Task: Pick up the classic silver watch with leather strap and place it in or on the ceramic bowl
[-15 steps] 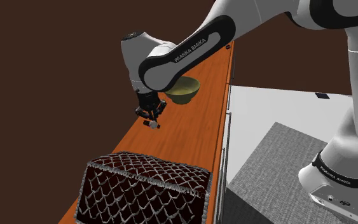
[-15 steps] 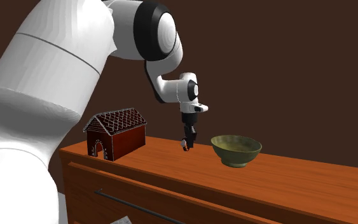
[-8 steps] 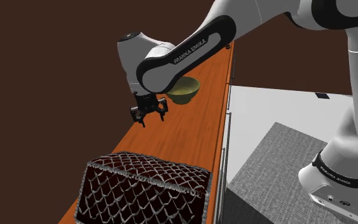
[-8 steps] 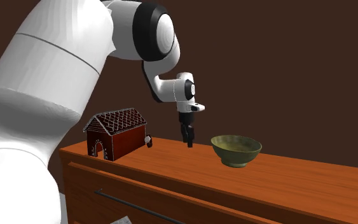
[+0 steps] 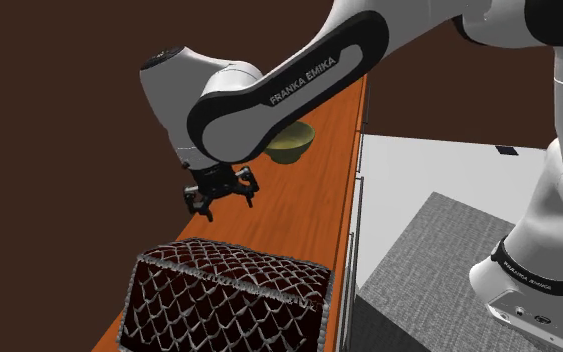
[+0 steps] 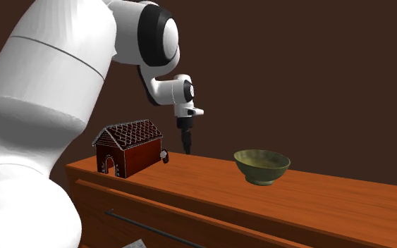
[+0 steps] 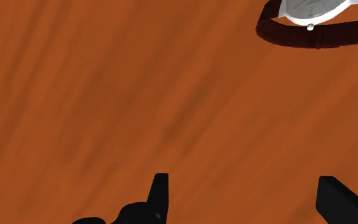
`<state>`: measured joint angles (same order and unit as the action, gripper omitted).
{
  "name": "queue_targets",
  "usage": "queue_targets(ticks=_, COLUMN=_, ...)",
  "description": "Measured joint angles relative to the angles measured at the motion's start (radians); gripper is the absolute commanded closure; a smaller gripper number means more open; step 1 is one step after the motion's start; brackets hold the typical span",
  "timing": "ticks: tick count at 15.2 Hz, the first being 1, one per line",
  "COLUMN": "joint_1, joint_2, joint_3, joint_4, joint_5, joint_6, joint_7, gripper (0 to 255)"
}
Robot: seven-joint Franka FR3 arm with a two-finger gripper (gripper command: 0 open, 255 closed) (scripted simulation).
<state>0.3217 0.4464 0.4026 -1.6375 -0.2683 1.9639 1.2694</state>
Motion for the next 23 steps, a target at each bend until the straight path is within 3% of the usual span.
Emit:
queue_targets(ticks=9, joint_1=0.179, joint_2=0.092, joint_3=0.023, joint_4=0.193, joint_5=-0.024, joint_6=-0.187, joint_7=0.227, gripper=0)
queue_targets(ticks=22, joint_1=0.175, joint_2=0.107, joint_3=0.014, joint_4=0.139, joint_5=-0.037, joint_6=-0.113, joint_7=0.246, gripper=0)
queue_targets(ticks=23, joint_1=0.175, joint_2=0.106, joint_3=0.014, joint_4=0.136, joint_5=-0.036, joint_6=-0.113, joint_7=0.247, gripper=255)
